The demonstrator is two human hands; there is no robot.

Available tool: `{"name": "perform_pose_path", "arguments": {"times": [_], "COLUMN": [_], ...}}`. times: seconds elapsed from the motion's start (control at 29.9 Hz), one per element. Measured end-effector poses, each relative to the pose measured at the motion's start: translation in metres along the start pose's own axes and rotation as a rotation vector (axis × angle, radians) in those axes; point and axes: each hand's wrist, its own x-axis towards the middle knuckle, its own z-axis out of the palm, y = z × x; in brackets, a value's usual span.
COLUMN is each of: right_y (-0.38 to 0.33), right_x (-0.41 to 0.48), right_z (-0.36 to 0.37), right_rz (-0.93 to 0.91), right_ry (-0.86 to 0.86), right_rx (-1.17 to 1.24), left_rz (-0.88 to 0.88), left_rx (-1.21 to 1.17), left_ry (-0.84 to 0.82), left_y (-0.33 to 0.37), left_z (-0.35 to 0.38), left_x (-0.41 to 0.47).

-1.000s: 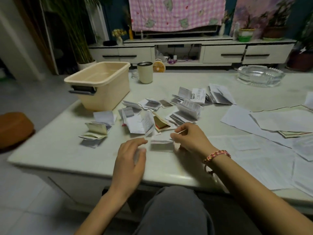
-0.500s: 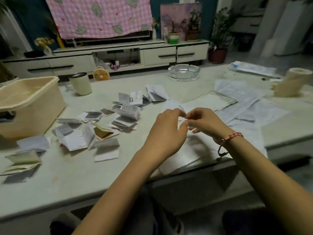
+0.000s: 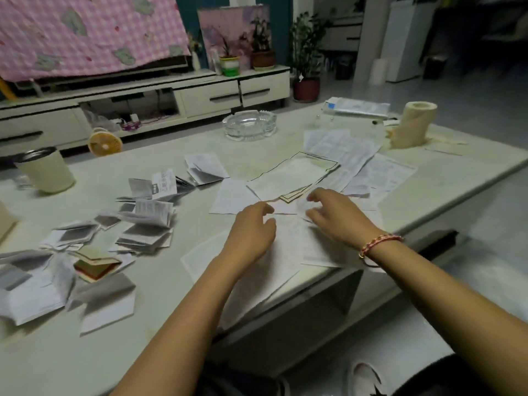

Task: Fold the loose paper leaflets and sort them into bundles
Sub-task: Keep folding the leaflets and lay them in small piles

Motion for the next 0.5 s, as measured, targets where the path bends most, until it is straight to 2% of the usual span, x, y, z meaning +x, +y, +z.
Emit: {"name": "perform_pose_path", "arguments": {"times": [0.07, 0.2, 0.37, 0.5], "right_y": [-0.006, -0.022, -0.027, -0.027], "right_x": [0.018, 0.054, 0.08, 0.083], "right_z": [0.009, 0.029, 0.048, 0.052], "right_rz": [-0.026, -0.054, -0.024, -0.101], "right_ry": [-0.016, -0.027, -0.144, -0.026], "right_rx": [0.01, 0.052, -0.055, -0.319], "left_rz": [-0.008, 0.001, 0.0, -0.004], "left_rx": [-0.055, -0.165, -0.196, -0.186], "left_ry": [0.121, 0.246, 0.264, 0.258], "left_y": [-0.007, -0.013, -0.017, -0.018], "left_z": [0.001, -0.002, -0.006, -0.005], "left_x": [-0.006, -0.003, 0.004, 0.004]}}
